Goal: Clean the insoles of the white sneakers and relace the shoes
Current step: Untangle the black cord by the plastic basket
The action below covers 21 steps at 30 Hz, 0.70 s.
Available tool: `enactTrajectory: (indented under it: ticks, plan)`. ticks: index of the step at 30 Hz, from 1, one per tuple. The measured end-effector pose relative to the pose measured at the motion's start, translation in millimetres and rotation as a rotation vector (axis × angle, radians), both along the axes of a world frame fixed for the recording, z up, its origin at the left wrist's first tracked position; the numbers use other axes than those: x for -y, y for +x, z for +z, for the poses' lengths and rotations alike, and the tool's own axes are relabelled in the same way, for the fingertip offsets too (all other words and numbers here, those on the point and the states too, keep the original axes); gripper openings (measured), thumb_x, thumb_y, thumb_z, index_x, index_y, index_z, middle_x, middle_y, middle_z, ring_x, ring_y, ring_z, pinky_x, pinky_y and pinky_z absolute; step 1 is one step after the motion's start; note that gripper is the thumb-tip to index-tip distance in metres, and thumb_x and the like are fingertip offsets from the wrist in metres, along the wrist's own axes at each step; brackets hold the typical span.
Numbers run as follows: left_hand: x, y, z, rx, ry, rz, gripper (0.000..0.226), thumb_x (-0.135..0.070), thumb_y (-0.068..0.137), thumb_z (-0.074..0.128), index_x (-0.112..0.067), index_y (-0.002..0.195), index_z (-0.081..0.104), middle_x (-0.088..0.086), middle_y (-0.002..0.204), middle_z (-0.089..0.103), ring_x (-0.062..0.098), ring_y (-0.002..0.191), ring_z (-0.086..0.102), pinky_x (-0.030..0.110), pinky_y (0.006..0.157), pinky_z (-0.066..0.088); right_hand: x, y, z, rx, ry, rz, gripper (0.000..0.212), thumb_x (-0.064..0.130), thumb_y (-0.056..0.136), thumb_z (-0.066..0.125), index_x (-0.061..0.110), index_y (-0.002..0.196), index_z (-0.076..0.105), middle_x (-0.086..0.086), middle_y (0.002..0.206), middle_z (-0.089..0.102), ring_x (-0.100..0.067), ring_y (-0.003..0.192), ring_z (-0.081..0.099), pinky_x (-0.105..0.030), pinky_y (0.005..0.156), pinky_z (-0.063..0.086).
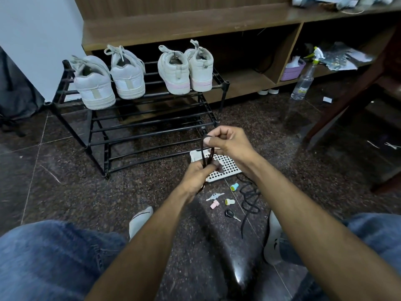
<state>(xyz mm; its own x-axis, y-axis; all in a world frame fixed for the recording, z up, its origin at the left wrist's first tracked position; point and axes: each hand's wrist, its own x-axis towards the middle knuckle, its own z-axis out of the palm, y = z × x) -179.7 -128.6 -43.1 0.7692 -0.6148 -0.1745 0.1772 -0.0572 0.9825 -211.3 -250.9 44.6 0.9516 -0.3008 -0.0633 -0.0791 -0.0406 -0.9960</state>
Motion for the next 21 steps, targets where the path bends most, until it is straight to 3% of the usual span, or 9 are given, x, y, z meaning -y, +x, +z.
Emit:
enactTrajectory:
  ticks: [5, 9, 12, 15, 16, 18, 21]
  plan:
    - [-14.0, 3.9, -12.2, -0.213, -0.177, 0.062, 0.027, -0.039, 0.091, 0.048, -0.015, 0.081, 0.054, -0.004, 0.072, 0.063, 0.02, 0.102, 0.062, 0.035, 0.087, 0.043, 29.2, -9.5, -16.4, -0.028, 0.248, -0.264, 0.008, 0.004, 0.087, 0.067, 0.01, 0.082, 0.066, -0.012, 0.087, 0.07, -0.022, 0.085, 0.065, -0.039, 0.081, 0.057]
    - [-13.9, 13.0, -13.7, -0.388, -0.427, 0.307, 0.03, -0.037, 0.099, 0.042, -0.014, 0.082, 0.052, 0.005, 0.087, 0.061, 0.024, 0.1, 0.06, 0.042, 0.089, 0.048, 31.1, -25.2, -40.7, -0.182, 0.29, -0.313, 0.008, 0.004, 0.086, 0.067, 0.009, 0.081, 0.064, -0.008, 0.092, 0.07, -0.023, 0.096, 0.067, -0.041, 0.088, 0.056]
    - [-9.1, 20.1, -6.3, -0.556, -0.609, 0.447, 0.032, -0.045, 0.093, 0.051, -0.014, 0.084, 0.054, 0.007, 0.094, 0.067, 0.022, 0.096, 0.062, 0.038, 0.087, 0.05, 12.3, -34.1, -61.1, -0.264, 0.305, -0.235, 0.005, 0.004, 0.085, 0.066, 0.007, 0.083, 0.063, -0.005, 0.092, 0.071, -0.022, 0.099, 0.066, -0.038, 0.085, 0.055]
    - [-6.2, 21.0, 3.2, -0.666, -0.744, 0.544, 0.035, -0.044, 0.097, 0.046, -0.018, 0.076, 0.054, 0.006, 0.093, 0.071, 0.019, 0.092, 0.069, 0.036, 0.094, 0.049, -8.1, -35.6, -82.1, -0.318, 0.309, -0.224, 0.01, 0.0, 0.086, 0.064, 0.008, 0.08, 0.063, -0.009, 0.089, 0.069, -0.024, 0.094, 0.065, -0.042, 0.089, 0.053]
    - [-5.3, 20.0, 5.7, -0.683, -0.768, 0.569, 0.036, -0.043, 0.099, 0.045, -0.019, 0.074, 0.054, 0.004, 0.086, 0.07, 0.017, 0.082, 0.07, 0.035, 0.09, 0.05, -13.5, -35.6, -88.2, -0.337, 0.307, -0.227, 0.011, -0.001, 0.087, 0.063, 0.007, 0.079, 0.062, -0.011, 0.088, 0.067, -0.025, 0.09, 0.063, -0.041, 0.088, 0.052]
    - [-5.5, 19.1, 6.1, -0.7, -0.749, 0.611, 0.036, -0.042, 0.101, 0.042, -0.02, 0.074, 0.052, 0.0, 0.07, 0.061, 0.012, 0.056, 0.059, 0.026, 0.068, 0.049, -21.2, -35.8, -98.3, -0.346, 0.288, -0.2, 0.011, 0.001, 0.086, 0.066, 0.009, 0.079, 0.062, -0.013, 0.087, 0.063, -0.023, 0.085, 0.056, -0.036, 0.075, 0.05]
    - [-9.7, 21.0, 1.4, -0.671, -0.639, 0.67, 0.032, -0.037, 0.103, 0.04, -0.018, 0.08, 0.052, -0.002, 0.065, 0.053, 0.007, 0.043, 0.04, 0.018, 0.04, 0.034, -25.0, -34.9, -104.7, -0.296, 0.273, -0.165, 0.014, 0.001, 0.086, 0.064, 0.015, 0.084, 0.065, -0.005, 0.091, 0.065, -0.019, 0.088, 0.057, -0.031, 0.073, 0.046]
